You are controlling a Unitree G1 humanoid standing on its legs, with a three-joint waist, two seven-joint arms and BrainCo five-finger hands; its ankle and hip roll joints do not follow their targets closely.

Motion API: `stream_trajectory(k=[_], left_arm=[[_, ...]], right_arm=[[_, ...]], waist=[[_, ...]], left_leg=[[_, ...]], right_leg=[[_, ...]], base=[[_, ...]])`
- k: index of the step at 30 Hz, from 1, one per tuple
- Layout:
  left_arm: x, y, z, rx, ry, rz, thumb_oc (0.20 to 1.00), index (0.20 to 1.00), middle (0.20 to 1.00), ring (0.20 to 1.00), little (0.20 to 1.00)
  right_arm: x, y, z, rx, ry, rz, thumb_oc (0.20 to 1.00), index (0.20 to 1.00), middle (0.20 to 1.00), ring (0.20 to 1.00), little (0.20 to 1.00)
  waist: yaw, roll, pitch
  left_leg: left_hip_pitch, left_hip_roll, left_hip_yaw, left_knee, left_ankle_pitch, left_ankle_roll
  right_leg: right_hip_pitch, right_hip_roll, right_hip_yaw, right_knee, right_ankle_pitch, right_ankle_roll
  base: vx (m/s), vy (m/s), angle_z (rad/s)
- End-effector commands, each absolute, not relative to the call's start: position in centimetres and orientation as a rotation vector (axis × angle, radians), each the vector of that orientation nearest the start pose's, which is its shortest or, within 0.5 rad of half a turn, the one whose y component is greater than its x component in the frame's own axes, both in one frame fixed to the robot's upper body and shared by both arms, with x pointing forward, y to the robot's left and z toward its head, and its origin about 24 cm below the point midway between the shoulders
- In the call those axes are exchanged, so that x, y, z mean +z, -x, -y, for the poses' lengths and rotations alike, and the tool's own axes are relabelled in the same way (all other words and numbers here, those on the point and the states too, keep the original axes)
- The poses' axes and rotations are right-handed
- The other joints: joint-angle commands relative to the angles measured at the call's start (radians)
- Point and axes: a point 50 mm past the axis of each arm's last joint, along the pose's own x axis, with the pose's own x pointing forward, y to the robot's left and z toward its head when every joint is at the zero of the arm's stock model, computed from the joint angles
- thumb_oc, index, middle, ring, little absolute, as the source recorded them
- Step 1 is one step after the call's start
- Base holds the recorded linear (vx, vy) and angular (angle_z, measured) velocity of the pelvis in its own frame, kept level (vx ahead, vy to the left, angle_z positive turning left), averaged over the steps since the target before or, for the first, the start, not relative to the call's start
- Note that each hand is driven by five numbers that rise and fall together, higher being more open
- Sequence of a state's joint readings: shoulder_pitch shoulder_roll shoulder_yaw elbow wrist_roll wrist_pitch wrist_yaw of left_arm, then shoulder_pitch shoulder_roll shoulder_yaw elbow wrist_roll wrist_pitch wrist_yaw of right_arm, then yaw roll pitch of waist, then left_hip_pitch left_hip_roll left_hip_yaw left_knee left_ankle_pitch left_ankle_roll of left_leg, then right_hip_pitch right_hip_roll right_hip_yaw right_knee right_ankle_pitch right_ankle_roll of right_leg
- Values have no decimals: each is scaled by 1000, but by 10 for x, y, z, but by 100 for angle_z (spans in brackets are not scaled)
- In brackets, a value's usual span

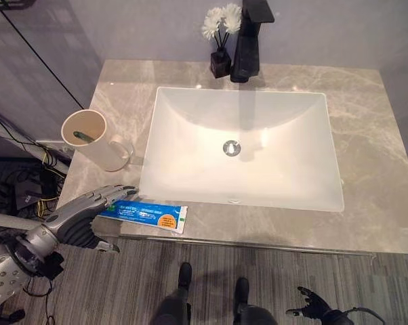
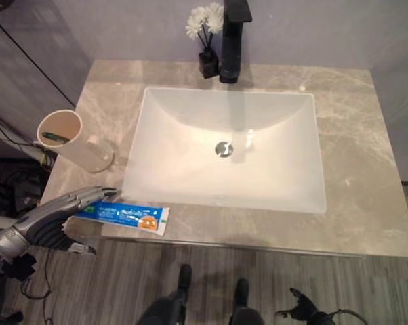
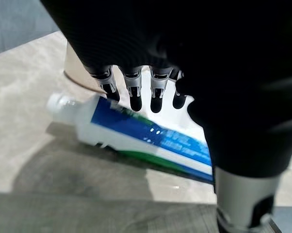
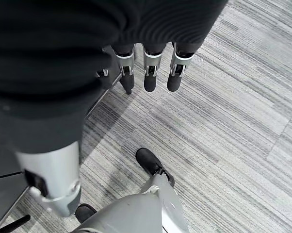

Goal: Put brush and paste in cup on sink, flatten towel.

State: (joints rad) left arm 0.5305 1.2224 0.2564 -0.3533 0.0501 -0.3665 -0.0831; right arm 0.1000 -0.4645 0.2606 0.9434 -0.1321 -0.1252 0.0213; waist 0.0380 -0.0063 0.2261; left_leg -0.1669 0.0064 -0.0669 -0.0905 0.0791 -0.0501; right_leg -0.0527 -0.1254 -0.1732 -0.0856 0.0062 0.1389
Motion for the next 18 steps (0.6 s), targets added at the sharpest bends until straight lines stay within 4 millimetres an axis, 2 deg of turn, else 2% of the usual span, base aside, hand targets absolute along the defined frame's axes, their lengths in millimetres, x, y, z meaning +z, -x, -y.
stream_trajectory(k=[1, 7, 16, 17, 18], left_arm=[[176, -186, -275, -393, -1283, 289, 1000, 1000, 1000, 1000, 1000], [177, -190, -276, -366, -1303, 308, 1000, 1000, 1000, 1000, 1000], [166, -190, -279, -389, -1374, 275, 1000, 1000, 1000, 1000, 1000], [162, -190, -280, -389, -1383, 262, 727, 727, 727, 727, 727], [159, -190, -281, -391, -1395, 257, 689, 689, 689, 689, 689]], right_arm=[[-111, -137, 286, 158, 704, -881, 1000, 1000, 1000, 1000, 1000], [-105, -151, 279, 170, 708, -818, 1000, 1000, 1000, 1000, 1000], [-103, -155, 276, 171, 708, -793, 1000, 1000, 1000, 1000, 1000], [-102, -156, 277, 165, 710, -789, 1000, 1000, 1000, 1000, 1000], [-102, -157, 277, 162, 711, -786, 1000, 1000, 1000, 1000, 1000]], waist=[[-15, -30, -3], [-13, -49, 22], [-17, -55, 38], [-18, -55, 41], [-18, -55, 40]], left_leg=[[16, -17, 50, 3, -21, 6], [7, -11, 57, 3, -19, 5], [1, -4, 60, 3, -17, 2], [-1, -3, 61, 3, -16, 1], [-2, -2, 61, 3, -16, 1]], right_leg=[[-113, -79, 54, -2, 189, 68], [-129, -70, 62, -1, 191, 63], [-139, -65, 65, -1, 188, 60], [-141, -65, 66, -1, 187, 60], [-143, -64, 67, -1, 187, 60]], base=[[0, 0, 0], [0, 0, 0], [0, -1, 0], [0, 0, 0], [0, 0, 0]])
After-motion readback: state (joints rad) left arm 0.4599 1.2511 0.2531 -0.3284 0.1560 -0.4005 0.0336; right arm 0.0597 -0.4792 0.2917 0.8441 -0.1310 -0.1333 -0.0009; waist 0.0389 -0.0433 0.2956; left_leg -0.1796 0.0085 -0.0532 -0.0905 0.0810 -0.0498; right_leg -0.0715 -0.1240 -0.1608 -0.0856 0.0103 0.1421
